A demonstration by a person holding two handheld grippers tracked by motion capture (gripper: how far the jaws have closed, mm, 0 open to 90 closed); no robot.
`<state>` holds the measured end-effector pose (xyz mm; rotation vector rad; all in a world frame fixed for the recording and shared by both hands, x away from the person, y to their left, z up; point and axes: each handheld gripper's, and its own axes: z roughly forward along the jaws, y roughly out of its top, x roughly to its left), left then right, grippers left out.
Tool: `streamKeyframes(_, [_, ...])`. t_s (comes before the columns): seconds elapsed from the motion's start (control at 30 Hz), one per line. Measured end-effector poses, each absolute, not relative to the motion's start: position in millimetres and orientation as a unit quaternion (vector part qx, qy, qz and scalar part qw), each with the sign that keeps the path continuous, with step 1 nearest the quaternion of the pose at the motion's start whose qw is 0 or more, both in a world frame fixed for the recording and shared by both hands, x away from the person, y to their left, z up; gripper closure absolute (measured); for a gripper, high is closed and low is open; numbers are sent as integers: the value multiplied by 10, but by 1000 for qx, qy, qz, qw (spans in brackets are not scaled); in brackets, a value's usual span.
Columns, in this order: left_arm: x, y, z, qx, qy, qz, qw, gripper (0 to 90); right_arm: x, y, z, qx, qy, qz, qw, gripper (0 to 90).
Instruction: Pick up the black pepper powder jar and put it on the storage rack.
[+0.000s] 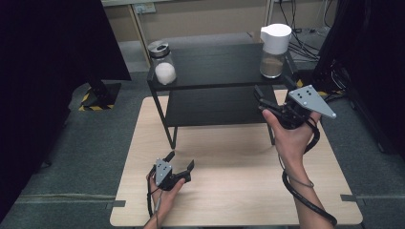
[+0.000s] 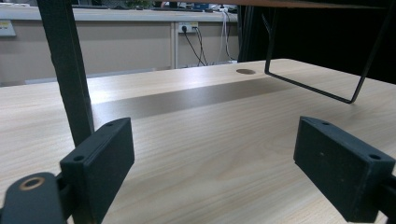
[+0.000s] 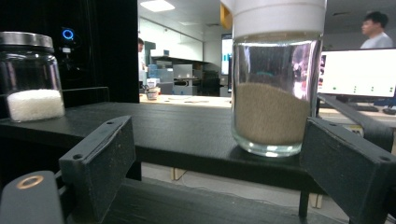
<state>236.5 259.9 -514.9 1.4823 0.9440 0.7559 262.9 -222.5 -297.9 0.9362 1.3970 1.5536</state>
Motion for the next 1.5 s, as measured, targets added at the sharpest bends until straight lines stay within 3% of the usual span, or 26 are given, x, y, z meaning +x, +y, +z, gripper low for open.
streamKeyframes(1.5, [2363, 2589, -5149, 634, 402, 324, 575, 119, 2244, -2472, -3879, 389, 611, 580, 373, 110])
